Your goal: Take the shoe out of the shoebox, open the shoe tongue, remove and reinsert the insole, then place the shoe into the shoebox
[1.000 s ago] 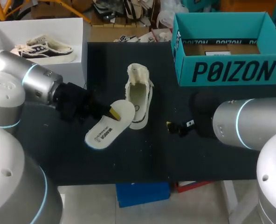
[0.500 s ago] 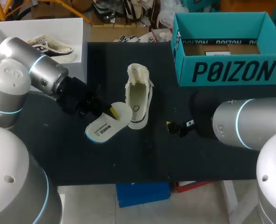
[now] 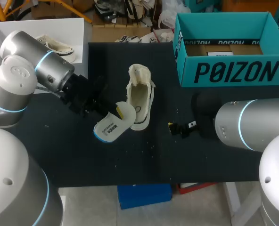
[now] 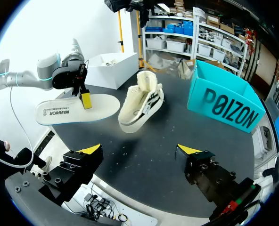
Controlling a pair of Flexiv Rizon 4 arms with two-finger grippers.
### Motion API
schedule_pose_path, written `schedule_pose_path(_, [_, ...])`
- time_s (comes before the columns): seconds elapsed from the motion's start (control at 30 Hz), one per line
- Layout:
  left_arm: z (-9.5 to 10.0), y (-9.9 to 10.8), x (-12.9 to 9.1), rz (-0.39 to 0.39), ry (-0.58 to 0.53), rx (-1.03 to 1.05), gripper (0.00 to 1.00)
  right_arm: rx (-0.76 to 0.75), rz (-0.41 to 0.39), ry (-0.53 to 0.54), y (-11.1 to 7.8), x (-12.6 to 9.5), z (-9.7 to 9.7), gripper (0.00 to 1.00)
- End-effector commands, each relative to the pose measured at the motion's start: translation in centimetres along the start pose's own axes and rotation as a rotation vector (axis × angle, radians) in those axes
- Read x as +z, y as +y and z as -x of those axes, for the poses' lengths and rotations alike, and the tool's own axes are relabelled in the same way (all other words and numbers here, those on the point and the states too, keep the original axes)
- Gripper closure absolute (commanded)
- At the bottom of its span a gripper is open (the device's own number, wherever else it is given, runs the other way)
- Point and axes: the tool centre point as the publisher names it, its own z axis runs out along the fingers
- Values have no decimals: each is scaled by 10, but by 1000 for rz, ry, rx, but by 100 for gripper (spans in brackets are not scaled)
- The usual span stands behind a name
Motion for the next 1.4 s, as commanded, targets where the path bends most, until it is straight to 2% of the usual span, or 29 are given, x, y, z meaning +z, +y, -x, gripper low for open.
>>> schedule_pose_path(0.03, [0, -1, 0, 4, 2, 1, 100, 1, 5, -1, -1, 1, -1, 0])
schedule_pose_path(0.17, [4, 8, 1, 52, 87, 14, 100, 1, 5, -1, -1, 1, -1, 0])
schedule_pose_path(0.47, [6, 22, 8, 50, 143, 3, 100, 1, 5, -1, -1, 1, -1, 0])
schedule_pose_path(0.77, [-1, 34, 16, 44, 170, -22, 100, 1, 5, -1, -1, 1, -1, 0])
schedule_pose_path(1.4, [-9, 78, 30, 65, 273, -26, 100, 1, 5, -1, -1, 1, -1, 0])
